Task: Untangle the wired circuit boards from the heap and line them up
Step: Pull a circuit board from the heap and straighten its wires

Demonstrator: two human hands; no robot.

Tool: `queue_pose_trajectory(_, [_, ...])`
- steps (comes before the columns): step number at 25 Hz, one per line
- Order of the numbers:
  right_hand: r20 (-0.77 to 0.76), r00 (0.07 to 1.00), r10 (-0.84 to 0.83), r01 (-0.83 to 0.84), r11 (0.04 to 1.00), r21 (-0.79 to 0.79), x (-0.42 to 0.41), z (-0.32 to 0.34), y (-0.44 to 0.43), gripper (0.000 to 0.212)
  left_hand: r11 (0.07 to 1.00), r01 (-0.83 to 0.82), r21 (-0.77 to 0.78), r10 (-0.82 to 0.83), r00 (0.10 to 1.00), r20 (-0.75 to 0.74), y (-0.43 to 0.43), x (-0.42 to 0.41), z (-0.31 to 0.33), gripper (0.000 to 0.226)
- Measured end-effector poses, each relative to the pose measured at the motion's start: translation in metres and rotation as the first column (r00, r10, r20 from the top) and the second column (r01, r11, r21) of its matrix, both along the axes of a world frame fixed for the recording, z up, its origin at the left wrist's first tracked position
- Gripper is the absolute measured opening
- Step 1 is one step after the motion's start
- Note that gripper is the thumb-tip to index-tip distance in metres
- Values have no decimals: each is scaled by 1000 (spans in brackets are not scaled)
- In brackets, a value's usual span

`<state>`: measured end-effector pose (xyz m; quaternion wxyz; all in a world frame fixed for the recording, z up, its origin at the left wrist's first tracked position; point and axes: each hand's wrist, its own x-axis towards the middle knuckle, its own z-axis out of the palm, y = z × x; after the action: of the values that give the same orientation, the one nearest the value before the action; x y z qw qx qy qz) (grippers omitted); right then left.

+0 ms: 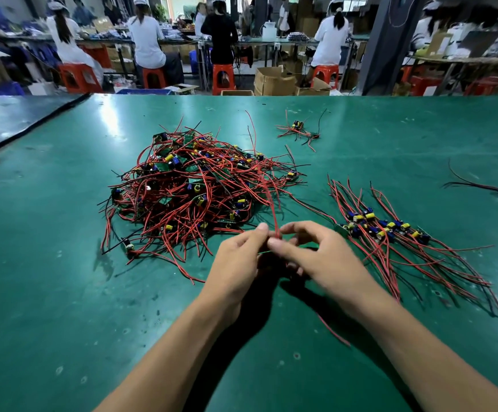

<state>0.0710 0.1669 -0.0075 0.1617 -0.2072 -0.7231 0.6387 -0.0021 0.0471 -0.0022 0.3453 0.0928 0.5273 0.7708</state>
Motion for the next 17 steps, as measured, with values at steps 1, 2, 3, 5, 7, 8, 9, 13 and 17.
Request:
queue_pose_trajectory(1, [24,999,-38,33,984,178,-1,-2,-5,29,1000,13,12,-13,999,29,1,-1,1,39])
queue_pose_trajectory(2, [18,995,-103,92,946,310,-2,-3,-7,30,999,40,1,-40,998,46,2,-1,2,43])
queue_pose_trajectory(3, [-9,988,-153,145,919,365,-2,-3,-7,32,998,68,-12,-67,996,53,3,-1,0,45])
queue_pose_trajectory(5, [-60,979,-196,205,917,343,-2,-1,0,36,996,89,-2,-89,995,51,7,-1,-3,43])
queue_pose_trajectory(7, [-76,962,-263,271,870,412,-2,1,13,37,994,64,-88,-77,986,-147,7,-2,-5,31])
queue_pose_trajectory(8, [-65,947,-316,306,814,493,-1,2,23,36,972,-37,-230,-61,911,-408,4,-7,-6,26])
queue_pose_trajectory(9, [-33,924,-382,326,737,591,1,3,33,34,904,-238,-356,-71,736,-673,-1,-14,-10,25])
queue_pose_trajectory(13, [122,803,-584,240,503,831,12,7,55,39,653,-599,-463,-252,405,-879,-21,-39,-21,35])
queue_pose_trajectory(17, [-12,943,-334,178,473,863,8,4,27,39,546,-591,-594,-422,418,-804,-20,-45,-24,49])
